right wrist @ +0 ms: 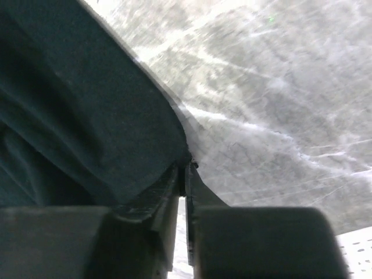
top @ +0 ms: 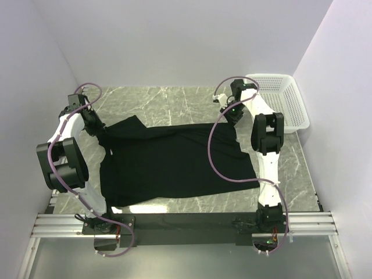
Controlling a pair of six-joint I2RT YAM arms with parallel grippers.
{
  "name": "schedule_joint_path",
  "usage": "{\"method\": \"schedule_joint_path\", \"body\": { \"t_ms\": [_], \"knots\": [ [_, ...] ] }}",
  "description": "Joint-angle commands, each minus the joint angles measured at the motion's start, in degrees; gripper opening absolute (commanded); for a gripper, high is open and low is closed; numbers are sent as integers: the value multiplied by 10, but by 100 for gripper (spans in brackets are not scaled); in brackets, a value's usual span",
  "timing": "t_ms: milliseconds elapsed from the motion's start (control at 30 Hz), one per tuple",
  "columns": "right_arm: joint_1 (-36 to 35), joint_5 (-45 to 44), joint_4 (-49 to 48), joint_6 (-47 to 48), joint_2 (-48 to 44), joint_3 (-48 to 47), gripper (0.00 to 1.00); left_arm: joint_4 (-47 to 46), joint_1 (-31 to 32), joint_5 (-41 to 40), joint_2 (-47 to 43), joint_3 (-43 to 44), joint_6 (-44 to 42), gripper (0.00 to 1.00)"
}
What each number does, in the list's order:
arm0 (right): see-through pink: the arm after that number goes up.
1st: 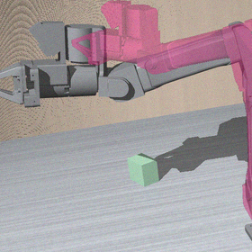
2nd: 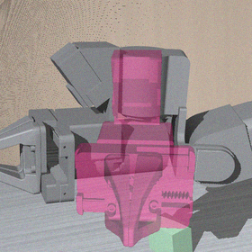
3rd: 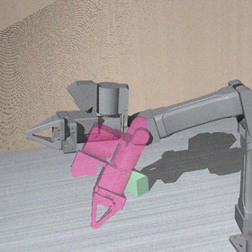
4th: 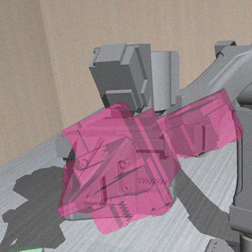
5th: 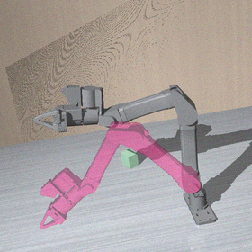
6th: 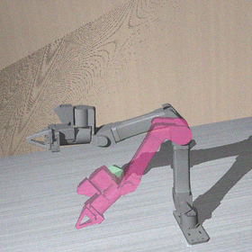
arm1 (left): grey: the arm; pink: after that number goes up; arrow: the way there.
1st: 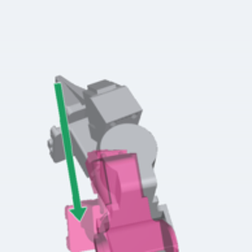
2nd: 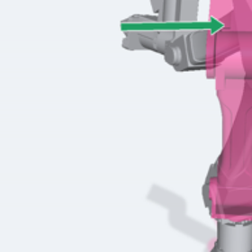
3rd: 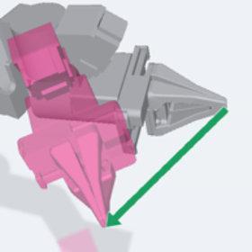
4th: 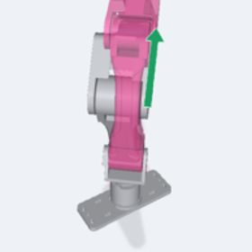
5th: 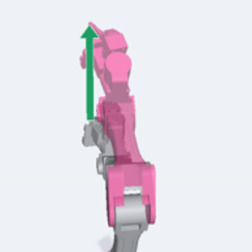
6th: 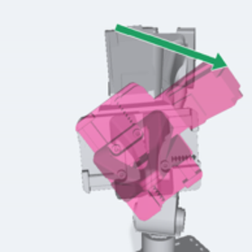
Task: Fold and stack the t-shirts
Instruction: Flatten the tshirt out
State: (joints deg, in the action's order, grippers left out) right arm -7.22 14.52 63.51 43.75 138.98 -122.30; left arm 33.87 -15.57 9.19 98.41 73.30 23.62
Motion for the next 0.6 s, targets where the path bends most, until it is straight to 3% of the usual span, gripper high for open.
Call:
{"method": "schedule_joint_path", "body": {
  "t_ms": [0, 100, 233, 567],
  "knots": [
    [4, 6, -43, -19, -45, -7, 8, -1, -4, 1, -3, 18, -7, 1],
    [11, 9, -65, -47, -63, -46, 1, -1, -7, -1, -5, 26, -8, 1],
    [24, 18, -79, -86, -69, -101, 0, -1, -12, -8, -11, 31, -8, 1],
    [54, 33, -153, -165, -107, -68, 0, -28, -34, -47, -39, 33, 6, 1]
  ]
}}
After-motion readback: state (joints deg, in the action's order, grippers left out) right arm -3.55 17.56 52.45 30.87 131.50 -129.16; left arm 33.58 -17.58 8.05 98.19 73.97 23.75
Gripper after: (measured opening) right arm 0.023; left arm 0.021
